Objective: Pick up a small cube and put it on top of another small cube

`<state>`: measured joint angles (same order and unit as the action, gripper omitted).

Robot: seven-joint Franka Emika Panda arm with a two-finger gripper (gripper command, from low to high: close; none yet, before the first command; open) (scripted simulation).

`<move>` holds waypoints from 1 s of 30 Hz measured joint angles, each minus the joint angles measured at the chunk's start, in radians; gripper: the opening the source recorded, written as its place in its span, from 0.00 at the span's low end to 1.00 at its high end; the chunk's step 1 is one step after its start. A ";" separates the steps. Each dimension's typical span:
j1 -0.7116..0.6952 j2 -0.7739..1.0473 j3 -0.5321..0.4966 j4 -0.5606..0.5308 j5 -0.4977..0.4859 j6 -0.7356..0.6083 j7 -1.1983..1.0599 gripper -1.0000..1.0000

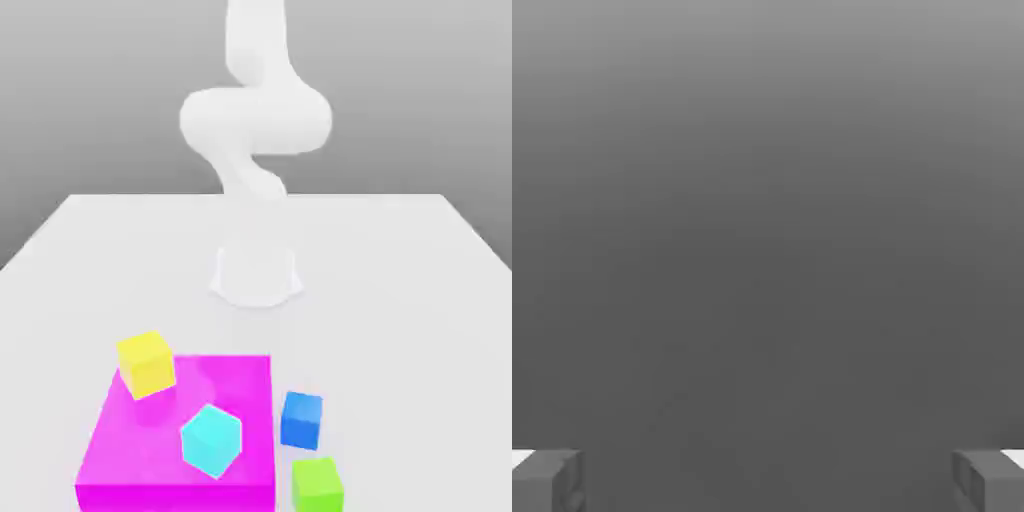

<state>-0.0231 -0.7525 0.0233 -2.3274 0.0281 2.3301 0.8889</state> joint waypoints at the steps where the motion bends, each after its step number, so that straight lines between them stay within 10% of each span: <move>1: -0.009 0.020 0.010 -0.012 0.011 0.013 0.039 0.50; 30: -0.246 0.559 0.383 -0.327 0.123 0.360 1.222 0.50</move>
<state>-0.2687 -0.1934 0.4061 -2.6541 0.1512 2.6902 2.1112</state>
